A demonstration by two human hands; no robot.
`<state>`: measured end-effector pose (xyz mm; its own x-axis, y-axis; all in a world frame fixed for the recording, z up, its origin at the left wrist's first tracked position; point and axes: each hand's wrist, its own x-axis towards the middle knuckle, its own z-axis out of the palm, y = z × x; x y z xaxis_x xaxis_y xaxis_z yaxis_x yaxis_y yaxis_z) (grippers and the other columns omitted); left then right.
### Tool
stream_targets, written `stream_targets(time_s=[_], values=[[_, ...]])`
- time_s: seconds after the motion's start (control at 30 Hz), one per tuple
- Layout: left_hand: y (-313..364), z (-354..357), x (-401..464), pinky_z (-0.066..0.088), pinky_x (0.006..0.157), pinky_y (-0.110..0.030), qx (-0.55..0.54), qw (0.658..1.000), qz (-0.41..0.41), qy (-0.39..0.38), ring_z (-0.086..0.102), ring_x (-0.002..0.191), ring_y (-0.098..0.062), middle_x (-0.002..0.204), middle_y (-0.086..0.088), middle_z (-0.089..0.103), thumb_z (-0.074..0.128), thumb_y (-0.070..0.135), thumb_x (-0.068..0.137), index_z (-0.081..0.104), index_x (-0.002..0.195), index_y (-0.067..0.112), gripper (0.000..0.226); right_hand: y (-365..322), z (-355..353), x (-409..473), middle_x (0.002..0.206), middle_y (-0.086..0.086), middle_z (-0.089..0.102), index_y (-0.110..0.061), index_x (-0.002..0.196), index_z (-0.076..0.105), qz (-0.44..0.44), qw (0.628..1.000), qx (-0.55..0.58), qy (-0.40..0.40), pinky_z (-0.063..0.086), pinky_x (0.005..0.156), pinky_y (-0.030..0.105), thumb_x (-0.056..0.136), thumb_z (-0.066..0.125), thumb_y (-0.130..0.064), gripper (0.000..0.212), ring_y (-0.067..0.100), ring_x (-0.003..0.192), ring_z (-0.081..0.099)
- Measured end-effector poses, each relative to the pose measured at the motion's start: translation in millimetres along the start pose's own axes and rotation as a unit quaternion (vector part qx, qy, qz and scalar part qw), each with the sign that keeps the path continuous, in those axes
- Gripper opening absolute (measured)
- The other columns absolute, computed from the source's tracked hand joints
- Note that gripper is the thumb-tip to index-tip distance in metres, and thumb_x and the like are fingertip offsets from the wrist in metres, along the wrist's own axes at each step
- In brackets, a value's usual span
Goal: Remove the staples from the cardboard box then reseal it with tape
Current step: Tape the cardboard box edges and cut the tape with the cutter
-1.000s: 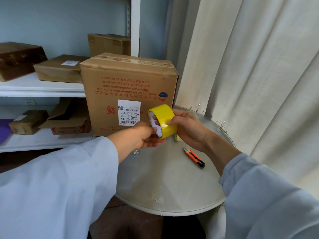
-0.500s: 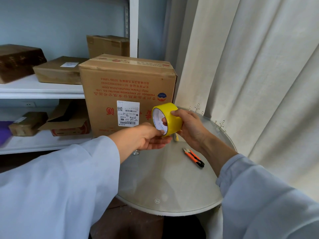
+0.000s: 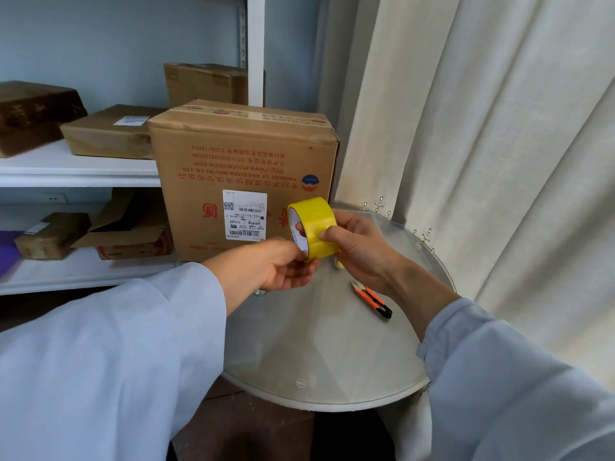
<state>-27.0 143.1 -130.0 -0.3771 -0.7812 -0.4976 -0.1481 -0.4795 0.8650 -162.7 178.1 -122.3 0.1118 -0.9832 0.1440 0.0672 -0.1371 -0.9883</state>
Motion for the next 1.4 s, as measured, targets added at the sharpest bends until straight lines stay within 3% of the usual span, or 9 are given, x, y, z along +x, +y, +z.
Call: stream_targets(time_s=[0.13,0.27,0.4,0.53,0.7,0.83,0.97,1.17,1.4], values=[[0,1,-5,0.053,0.049,-0.022,0.086,0.996,0.021,0.01,0.062,0.048,-0.008,0.064,-0.003,0.067,0.045,0.009,0.098,0.059,0.092,0.008,0.015,4,-3,-4,0.088,0.006,0.074,-0.003,0.105,0.066,0.024,0.999,0.012,0.034,0.052,0.064,0.021,0.091,0.057,-0.001,0.018,0.012,0.073,0.068],[-1,-4,8,0.055,0.079,-0.037,0.147,0.971,0.155,0.109,0.061,0.1,-0.022,0.116,-0.009,0.06,0.062,0.013,0.089,0.051,0.121,0.016,0.034,9,-8,-3,0.086,0.012,0.071,-0.004,0.093,0.069,0.055,0.995,0.003,0.082,0.056,0.069,0.03,0.092,0.06,-0.02,0.019,0.019,0.073,0.065],[2,-8,9,0.049,0.09,-0.033,0.237,0.903,0.324,0.153,0.059,0.099,-0.016,0.112,-0.004,0.064,0.062,0.007,0.086,0.062,0.111,0.02,0.028,8,-8,-3,0.073,0.007,0.07,-0.005,0.08,0.07,0.083,0.991,-0.028,0.1,0.051,0.057,0.024,0.09,0.063,-0.032,0.03,0.014,0.059,0.061],[-1,-6,12,0.049,0.091,-0.037,0.3,0.871,0.354,0.162,0.061,0.102,-0.021,0.107,-0.003,0.069,0.054,0.0,0.087,0.069,0.107,0.02,0.032,9,-6,-1,0.078,0.008,0.072,-0.004,0.086,0.07,0.102,0.993,-0.011,0.062,0.056,0.064,0.025,0.093,0.059,-0.024,0.024,0.015,0.067,0.065],[-6,-5,18,0.05,0.091,-0.041,0.266,0.893,0.312,0.183,0.06,0.104,-0.027,0.107,-0.01,0.069,0.049,-0.005,0.086,0.071,0.108,0.016,0.037,10,-7,-6,0.096,0.01,0.07,0.006,0.115,0.061,0.109,0.992,0.055,-0.024,0.056,0.072,0.024,0.094,0.053,-0.006,0.026,0.012,0.078,0.068],[-20,-4,25,0.053,0.085,-0.05,0.113,0.956,0.221,0.155,0.061,0.1,-0.035,0.099,-0.017,0.062,0.051,0.001,0.093,0.065,0.107,0.006,0.02,18,-14,-8,0.105,0.013,0.067,0.0,0.114,0.062,0.098,0.994,0.011,-0.056,0.051,0.089,0.033,0.079,0.066,-0.002,0.035,0.022,0.095,0.064],[-34,-3,36,0.053,0.084,-0.048,0.094,0.971,0.182,0.127,0.06,0.095,-0.033,0.103,-0.017,0.062,0.052,0.003,0.095,0.06,0.113,0.002,0.021,29,-18,-10,0.108,0.017,0.065,0.0,0.115,0.062,0.127,0.991,0.009,-0.029,0.051,0.09,0.035,0.089,0.056,0.001,0.027,0.026,0.097,0.062],[-31,-9,48,0.045,0.098,-0.038,0.325,0.883,0.299,0.158,0.056,0.115,-0.025,0.124,-0.007,0.062,0.052,-0.001,0.086,0.06,0.126,0.017,0.044,43,-14,-5,0.073,0.011,0.067,-0.002,0.081,0.063,0.132,0.987,0.012,0.088,0.051,0.062,0.025,0.085,0.058,0.001,0.007,0.018,0.065,0.062],[-41,-10,40,0.045,0.093,-0.037,0.475,0.802,0.343,0.118,0.055,0.116,-0.029,0.128,-0.002,0.061,0.042,0.01,0.083,0.056,0.127,0.028,0.05,64,-8,-5,0.074,0.012,0.064,-0.006,0.079,0.064,0.16,0.98,-0.012,0.12,0.045,0.072,0.034,0.084,0.059,-0.006,0.007,0.024,0.071,0.057]])
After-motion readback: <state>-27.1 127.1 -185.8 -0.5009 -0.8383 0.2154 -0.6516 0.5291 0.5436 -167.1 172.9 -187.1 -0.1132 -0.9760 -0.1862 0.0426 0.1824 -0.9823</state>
